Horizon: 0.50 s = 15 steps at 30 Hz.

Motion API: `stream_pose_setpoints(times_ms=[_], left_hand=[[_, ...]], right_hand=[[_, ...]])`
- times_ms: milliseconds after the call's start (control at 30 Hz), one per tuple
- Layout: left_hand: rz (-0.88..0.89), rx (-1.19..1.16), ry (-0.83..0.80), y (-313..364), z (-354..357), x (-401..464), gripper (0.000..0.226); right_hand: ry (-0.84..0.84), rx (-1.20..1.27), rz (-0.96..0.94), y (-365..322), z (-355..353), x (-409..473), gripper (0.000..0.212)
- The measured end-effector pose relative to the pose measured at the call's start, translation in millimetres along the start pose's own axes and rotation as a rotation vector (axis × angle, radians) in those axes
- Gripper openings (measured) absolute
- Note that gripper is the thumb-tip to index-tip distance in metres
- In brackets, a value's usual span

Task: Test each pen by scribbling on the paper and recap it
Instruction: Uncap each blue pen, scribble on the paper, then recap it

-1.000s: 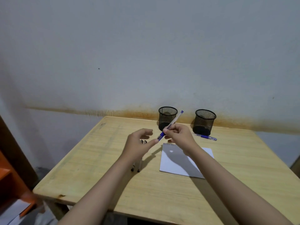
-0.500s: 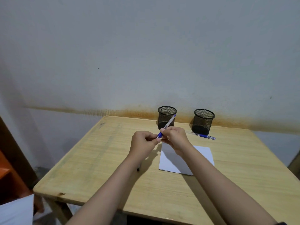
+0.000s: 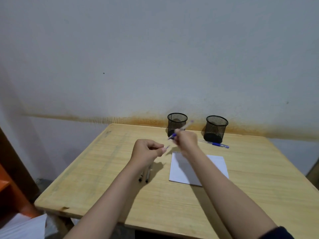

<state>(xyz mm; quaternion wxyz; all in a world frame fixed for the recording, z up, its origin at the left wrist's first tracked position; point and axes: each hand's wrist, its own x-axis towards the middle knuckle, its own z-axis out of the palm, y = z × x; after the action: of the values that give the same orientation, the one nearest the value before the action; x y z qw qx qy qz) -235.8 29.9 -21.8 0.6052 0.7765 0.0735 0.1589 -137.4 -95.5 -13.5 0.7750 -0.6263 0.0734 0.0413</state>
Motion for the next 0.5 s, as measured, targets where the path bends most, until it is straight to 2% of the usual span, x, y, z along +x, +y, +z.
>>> stream_pose_setpoints(times_ms=[67, 100, 267, 367, 500], left_hand=[[-0.001, 0.028, -0.061, -9, -4, -9, 0.014], [-0.003, 0.038, -0.063, -14, -6, -12, 0.014], [-0.051, 0.08, 0.093, -32, -5, 1, 0.009], [-0.059, 0.095, 0.172, -37, -6, 10, 0.015], [-0.075, 0.158, 0.271, -45, -13, 18, 0.01]], right_hand=[[0.151, 0.069, -0.018, -17, -27, 19, 0.023], [0.17, 0.051, -0.048, -24, -39, 24, 0.023], [0.059, -0.051, -0.167, -27, -57, 15, 0.024], [0.047, -0.04, -0.167, -23, -63, 9, 0.022], [0.049, -0.062, -0.189, -13, -77, 4, 0.023]])
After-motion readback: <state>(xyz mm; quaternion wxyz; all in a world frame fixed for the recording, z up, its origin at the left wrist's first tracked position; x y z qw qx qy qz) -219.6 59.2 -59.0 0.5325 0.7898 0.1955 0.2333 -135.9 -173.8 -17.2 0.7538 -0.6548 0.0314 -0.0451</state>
